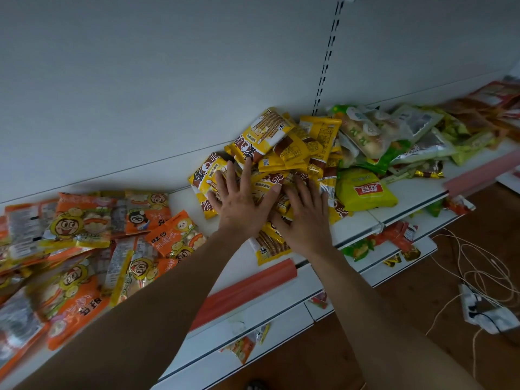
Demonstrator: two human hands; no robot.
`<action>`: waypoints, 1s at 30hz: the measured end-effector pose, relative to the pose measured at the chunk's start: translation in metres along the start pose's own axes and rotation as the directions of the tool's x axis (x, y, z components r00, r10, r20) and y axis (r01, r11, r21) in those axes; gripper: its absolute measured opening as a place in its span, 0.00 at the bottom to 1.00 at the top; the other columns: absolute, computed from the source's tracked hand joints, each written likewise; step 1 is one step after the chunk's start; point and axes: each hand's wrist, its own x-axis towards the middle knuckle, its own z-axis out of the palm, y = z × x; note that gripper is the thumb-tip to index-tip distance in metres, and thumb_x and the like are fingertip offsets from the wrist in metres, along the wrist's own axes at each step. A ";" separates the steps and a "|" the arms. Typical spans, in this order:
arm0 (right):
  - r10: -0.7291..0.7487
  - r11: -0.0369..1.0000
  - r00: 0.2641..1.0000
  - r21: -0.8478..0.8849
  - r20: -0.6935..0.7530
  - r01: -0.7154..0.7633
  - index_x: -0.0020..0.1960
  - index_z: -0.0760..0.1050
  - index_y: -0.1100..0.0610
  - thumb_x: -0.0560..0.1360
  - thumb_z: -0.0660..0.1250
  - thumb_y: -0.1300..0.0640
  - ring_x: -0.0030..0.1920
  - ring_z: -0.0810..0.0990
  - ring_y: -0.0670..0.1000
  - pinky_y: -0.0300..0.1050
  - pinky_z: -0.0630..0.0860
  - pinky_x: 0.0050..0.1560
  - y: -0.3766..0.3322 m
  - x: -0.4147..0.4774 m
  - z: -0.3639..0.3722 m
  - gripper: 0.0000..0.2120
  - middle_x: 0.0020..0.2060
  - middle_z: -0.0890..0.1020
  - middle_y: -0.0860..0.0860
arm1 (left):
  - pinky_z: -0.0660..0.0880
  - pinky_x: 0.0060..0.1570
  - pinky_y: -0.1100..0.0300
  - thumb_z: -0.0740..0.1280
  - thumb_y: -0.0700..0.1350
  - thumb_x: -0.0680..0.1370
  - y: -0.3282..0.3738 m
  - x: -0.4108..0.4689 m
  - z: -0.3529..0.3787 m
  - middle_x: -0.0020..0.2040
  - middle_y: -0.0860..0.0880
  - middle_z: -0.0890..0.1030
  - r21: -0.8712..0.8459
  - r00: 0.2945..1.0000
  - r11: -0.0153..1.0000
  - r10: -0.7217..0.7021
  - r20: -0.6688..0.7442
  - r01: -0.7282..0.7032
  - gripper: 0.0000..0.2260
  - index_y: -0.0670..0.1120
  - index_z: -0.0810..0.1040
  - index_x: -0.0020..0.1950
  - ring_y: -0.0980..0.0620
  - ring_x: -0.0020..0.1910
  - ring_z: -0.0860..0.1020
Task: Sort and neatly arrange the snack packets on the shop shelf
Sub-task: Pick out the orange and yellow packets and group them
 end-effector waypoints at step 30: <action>-0.002 0.997 0.997 -0.078 0.072 0.008 0.55 0.78 0.53 0.74 0.66 0.47 0.55 0.78 0.56 0.46 0.74 0.46 -0.127 0.061 -0.078 0.14 0.54 0.80 0.51 | 0.72 0.63 0.53 0.61 0.60 0.78 -0.043 -0.033 -0.155 0.68 0.53 0.75 0.276 0.991 0.958 0.038 0.126 -0.072 0.21 0.56 0.71 0.70 0.48 0.66 0.74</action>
